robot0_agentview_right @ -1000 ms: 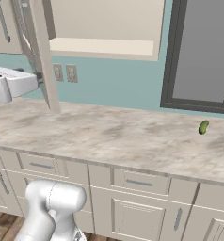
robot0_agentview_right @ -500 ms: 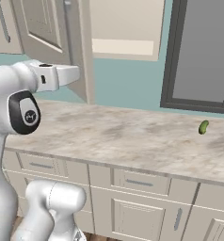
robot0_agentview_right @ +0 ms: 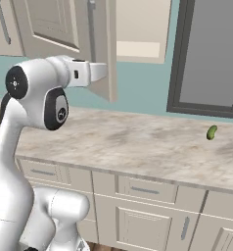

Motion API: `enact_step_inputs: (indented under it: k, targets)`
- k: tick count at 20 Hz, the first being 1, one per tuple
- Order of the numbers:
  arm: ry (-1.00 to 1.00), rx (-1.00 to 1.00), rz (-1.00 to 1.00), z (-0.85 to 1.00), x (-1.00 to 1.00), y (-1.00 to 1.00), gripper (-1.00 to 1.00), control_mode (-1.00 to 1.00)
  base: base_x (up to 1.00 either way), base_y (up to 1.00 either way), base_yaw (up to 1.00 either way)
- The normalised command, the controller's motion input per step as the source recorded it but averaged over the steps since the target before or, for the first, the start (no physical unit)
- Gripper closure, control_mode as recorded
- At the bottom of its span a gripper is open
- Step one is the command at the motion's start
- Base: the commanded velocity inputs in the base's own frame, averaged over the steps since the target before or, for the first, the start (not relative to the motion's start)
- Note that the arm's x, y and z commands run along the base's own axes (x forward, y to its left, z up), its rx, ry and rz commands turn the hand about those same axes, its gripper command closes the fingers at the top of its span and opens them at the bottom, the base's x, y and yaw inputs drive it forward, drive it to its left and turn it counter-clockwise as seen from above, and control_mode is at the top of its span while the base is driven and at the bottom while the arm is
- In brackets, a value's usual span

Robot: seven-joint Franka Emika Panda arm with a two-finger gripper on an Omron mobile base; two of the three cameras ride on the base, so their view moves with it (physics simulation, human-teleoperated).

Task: Open the cabinet. Pick the sponge and place it next to the sink. Then close the cabinet.

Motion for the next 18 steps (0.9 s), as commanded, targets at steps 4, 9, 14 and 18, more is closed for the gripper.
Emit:
enact_step_inputs:
  k: [4,9,14,18]
  targets:
    - [0.05,0.04,0.12,0.0,0.39,-0.33,-1.0,-1.0,0.0,0.0,0.0]
    - [0.05,0.04,0.14,0.0,0.45,-0.3,-1.0,-1.0,0.0,0.0,0.0]
    - [0.02,0.02,0.12,0.0,0.32,-0.09,-1.0,-1.0,0.0,0.0,0.0]
    - [0.0,0.0,0.09,0.0,0.44,-0.04,-1.0,-1.0,0.0,0.0,0.0]
